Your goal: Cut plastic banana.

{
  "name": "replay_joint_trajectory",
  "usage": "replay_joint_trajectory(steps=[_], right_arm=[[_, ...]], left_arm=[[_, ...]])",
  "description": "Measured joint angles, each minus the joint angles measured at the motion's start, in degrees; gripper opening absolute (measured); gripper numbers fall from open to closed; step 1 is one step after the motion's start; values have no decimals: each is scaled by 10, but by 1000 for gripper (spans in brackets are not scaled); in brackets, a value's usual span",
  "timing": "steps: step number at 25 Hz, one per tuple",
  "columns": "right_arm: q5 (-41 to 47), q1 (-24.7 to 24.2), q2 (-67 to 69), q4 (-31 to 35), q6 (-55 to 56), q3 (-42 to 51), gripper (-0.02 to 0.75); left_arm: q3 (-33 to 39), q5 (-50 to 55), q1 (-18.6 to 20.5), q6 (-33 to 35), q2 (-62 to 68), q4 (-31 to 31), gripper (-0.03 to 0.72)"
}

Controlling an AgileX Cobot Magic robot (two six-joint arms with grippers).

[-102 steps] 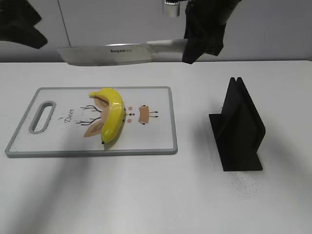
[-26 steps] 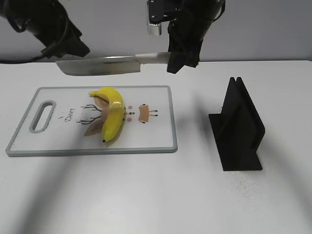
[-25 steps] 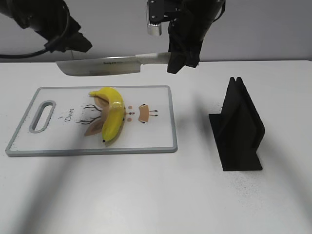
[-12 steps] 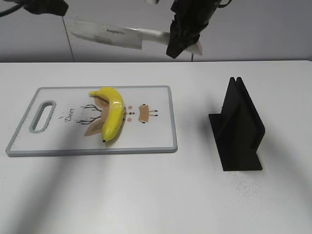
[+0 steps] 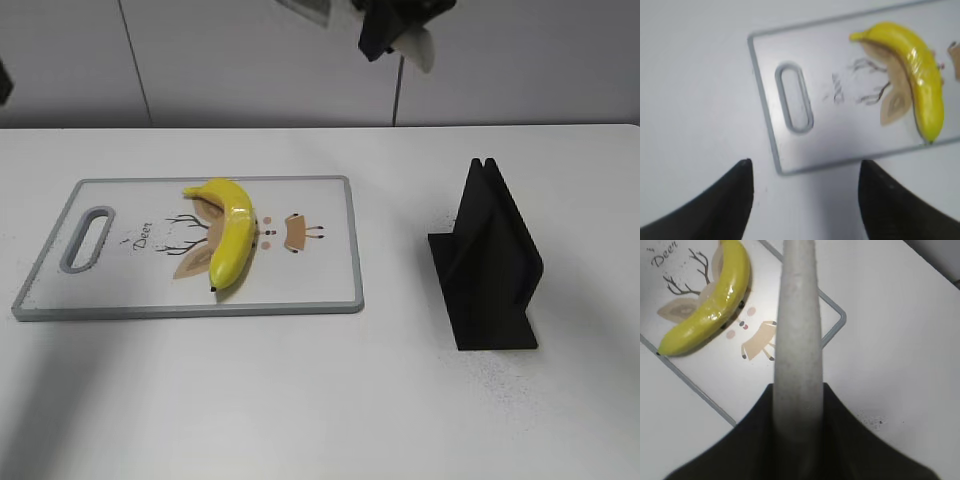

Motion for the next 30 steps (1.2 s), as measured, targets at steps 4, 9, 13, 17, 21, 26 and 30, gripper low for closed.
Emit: replay_joint_trajectory(steps=[4, 9, 13, 17, 21, 26, 30], right_arm=[[1, 0, -37, 3, 83, 5, 162], [1, 0, -102, 11, 139, 73, 162], [0, 0, -162, 11, 147, 165, 162], [0, 0, -228, 8, 149, 260, 162], [-23, 0, -295, 7, 152, 363, 161], [-89, 0, -369, 7, 178, 485, 161], [-133, 0, -415, 7, 199, 570, 161]], left_arm=[[2, 80, 28, -25, -5, 17, 617], [54, 85, 39, -36, -58, 20, 593], [122, 86, 39, -37, -126, 20, 592], [189, 87, 39, -38, -204, 20, 591], [242, 89, 39, -39, -288, 20, 589], [302, 89, 39, -43, -396, 20, 589], [350, 89, 39, -45, -489, 20, 589]])
